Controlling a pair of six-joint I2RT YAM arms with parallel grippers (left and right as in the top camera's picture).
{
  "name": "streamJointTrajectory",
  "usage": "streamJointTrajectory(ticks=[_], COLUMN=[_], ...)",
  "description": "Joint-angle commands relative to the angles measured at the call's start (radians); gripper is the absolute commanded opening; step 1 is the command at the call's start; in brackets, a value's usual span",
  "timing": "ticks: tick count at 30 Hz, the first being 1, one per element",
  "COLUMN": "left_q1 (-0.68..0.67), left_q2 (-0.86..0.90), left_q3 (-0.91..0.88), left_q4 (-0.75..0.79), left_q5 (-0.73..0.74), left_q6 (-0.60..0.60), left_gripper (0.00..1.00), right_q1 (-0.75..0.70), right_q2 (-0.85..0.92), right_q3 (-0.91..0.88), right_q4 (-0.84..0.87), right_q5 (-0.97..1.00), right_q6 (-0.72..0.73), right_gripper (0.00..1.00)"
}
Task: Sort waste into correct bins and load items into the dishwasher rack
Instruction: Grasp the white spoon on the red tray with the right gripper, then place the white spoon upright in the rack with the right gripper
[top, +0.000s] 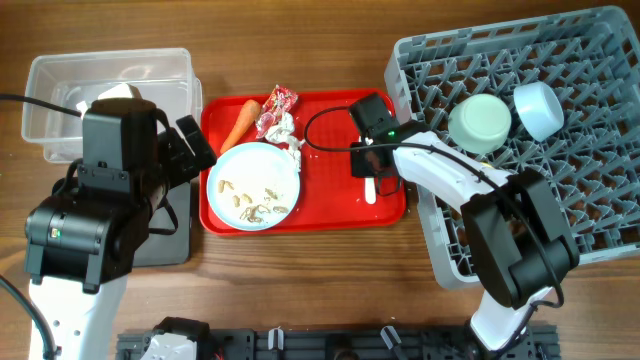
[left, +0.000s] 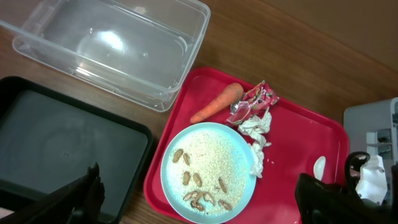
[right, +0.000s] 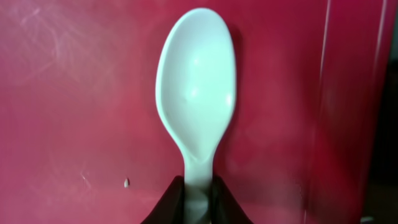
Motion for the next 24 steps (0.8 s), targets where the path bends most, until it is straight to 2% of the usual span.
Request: streamJointTrajectory(ticks=[1,6,12,16,24], left_q1=[0.005,0.005,0.005,0.005,0.005], left_q2=[0.002,0.002,0.002,0.002,0.002], left_q3=[0.008,0.008,0.008,0.008,0.008], left_q4=[0.003,0.003,0.003,0.003,0.003], left_q5=[-0.016,-0.016,-0.016,-0.016,-0.016], left_q6=[-0.009,-0.009,-0.009,-0.009,-0.009], left_gripper=[1.00,1.00,1.00,1.00,1.00], right_q1=[0.001,-0.002,-0.053,-0.123,-0.192], right_q2=[-0.039,-0.250,-0.464,-0.467,-0.328], right_q3=[0.041,0.065,0.065,0.057,0.037], right_q4=[-0.055,-0.097,-0.133,-0.171,-0.143], right_q5=[-0.023,-0.014,0.149,0.252,0.238], right_q6=[-0.042,-0.080,-0.133,-0.232,-0.416], right_gripper=[0.06,0.04,0.04,0.05,0.05])
